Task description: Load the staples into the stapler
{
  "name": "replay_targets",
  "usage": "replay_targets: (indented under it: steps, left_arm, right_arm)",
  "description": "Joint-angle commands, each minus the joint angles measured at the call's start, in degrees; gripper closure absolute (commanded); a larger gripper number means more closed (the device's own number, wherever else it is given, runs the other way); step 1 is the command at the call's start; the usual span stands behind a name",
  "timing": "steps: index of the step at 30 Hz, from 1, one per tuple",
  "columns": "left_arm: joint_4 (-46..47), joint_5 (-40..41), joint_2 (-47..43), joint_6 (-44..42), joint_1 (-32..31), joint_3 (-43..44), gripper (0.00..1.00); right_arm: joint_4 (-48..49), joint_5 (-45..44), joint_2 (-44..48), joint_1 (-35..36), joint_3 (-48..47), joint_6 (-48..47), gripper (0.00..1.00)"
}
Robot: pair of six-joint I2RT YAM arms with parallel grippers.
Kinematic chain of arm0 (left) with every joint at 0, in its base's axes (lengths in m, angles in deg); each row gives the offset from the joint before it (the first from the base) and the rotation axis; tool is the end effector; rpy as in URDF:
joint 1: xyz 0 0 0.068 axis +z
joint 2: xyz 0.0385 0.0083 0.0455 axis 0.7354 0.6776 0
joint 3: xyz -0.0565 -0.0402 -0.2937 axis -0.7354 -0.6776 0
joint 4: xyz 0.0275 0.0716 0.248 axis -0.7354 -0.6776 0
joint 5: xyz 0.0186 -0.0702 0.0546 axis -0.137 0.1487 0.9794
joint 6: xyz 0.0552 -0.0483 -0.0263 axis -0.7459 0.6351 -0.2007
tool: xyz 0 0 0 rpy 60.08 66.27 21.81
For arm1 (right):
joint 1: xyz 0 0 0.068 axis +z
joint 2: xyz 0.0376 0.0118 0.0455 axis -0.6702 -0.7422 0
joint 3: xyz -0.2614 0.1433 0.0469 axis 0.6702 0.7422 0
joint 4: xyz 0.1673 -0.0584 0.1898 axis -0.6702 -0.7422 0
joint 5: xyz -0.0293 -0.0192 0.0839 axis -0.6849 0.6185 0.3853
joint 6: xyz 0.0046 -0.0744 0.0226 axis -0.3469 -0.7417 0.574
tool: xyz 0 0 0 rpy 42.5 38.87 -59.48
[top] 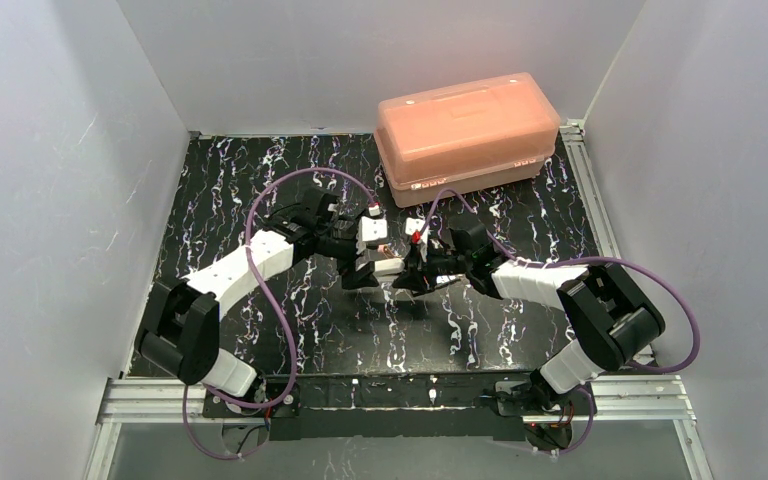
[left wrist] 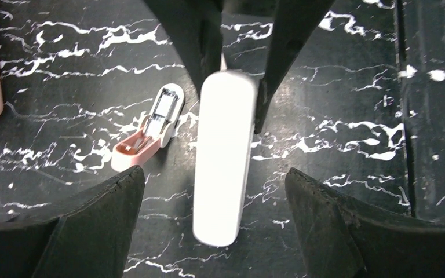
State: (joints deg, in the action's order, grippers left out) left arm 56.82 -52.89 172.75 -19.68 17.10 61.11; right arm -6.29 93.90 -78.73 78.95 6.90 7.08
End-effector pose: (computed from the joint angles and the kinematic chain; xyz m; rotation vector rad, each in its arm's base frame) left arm 0.2542 -0.2037 0.2640 1.5760 1.4939 -0.8097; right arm 0.2315 0.2297 0.2076 -1.2887 1.5439 0.9813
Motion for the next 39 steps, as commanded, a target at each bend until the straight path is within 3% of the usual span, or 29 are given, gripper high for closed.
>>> replay_targets:
  steps: [1,13,22,32,35,37,39]
  left_arm:
    - [-3.0,1.8,-2.0,-5.3,0.9,-1.1,0.11]
    - [-9.3,1.8,4.2,-11.6,0.9,2.2,0.13]
    - [-9.2,-0.8,7.7,-10.2,0.9,4.1,0.28]
    - [-12.0,-2.9,9.8,-11.1,0.6,6.1,0.59]
    - [-13.9,-3.2,10.4,-12.5,0.2,6.8,0.78]
    - [-15.3,-3.2,10.7,-13.0,-0.1,7.6,0.96]
    - [-15.5,-3.0,10.5,-13.0,-0.2,7.9,1.0]
  right_arm:
    - [4.1,3.2,1.0,-0.2,-2.0,0.7,0.93]
    - [4.1,4.4,1.4,-0.7,-2.1,1.1,0.93]
    - [4.3,4.5,1.2,-0.8,-2.0,1.3,0.93]
    - [4.4,4.2,1.1,-0.9,-2.1,1.4,0.93]
    - [4.4,3.7,1.2,-0.9,-2.2,1.7,0.93]
    - [4.3,2.9,1.3,-1.0,-2.3,2.2,0.91]
    - [2.9,2.0,1.3,-1.0,-3.0,2.6,0.87]
